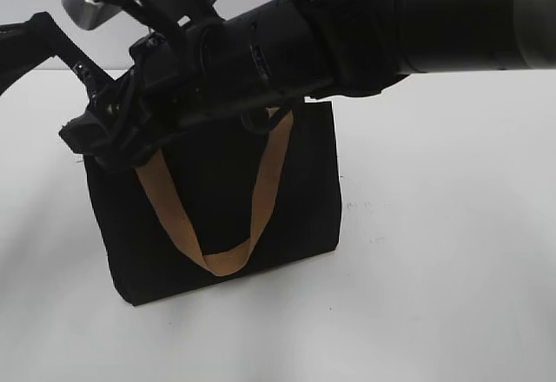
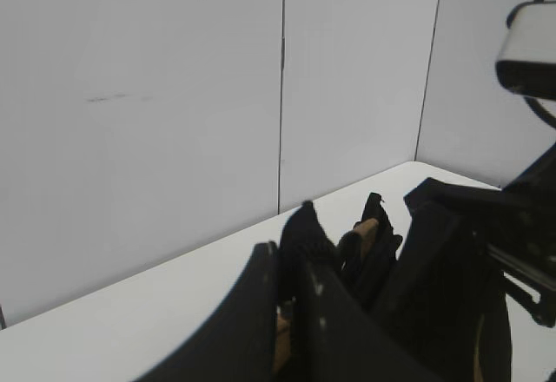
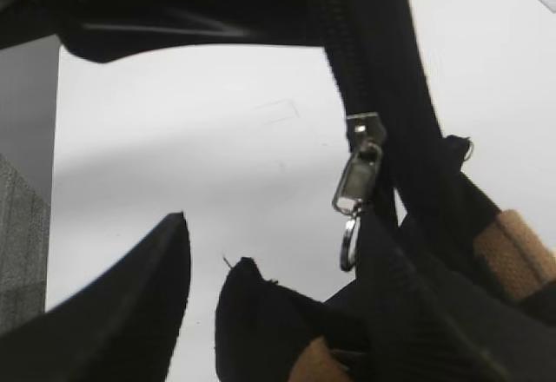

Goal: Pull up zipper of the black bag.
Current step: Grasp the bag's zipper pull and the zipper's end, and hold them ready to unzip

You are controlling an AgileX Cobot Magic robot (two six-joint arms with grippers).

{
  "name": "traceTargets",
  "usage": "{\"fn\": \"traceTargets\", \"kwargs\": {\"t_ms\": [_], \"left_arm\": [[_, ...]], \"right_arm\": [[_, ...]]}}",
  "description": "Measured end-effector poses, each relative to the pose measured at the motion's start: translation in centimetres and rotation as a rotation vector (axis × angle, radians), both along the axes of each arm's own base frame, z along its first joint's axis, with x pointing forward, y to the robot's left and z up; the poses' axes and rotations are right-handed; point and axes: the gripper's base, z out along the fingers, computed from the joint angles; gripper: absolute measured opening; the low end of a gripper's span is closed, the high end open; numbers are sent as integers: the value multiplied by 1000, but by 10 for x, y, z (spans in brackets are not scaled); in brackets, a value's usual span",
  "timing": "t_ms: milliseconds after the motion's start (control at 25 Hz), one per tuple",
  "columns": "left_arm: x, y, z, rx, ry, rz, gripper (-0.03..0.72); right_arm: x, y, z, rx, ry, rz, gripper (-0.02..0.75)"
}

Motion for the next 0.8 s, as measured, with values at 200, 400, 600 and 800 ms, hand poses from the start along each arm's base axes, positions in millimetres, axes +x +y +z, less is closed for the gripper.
{"fn": "traceTargets", "kwargs": {"t_ms": [200, 400, 600, 800], "left_arm": [[0, 0, 0, 0, 0, 0, 11], [0, 0, 0, 0, 0, 0, 11], [0, 0, 0, 0, 1, 1, 11], [1, 1, -1, 5, 7, 9, 11]], "right_arm": [[1, 0, 1, 12, 9, -22, 442], [2, 1, -3, 11, 22, -29, 371], [4, 2, -9, 4, 39, -31, 358], [4, 2, -10, 7, 51, -37, 323]]}}
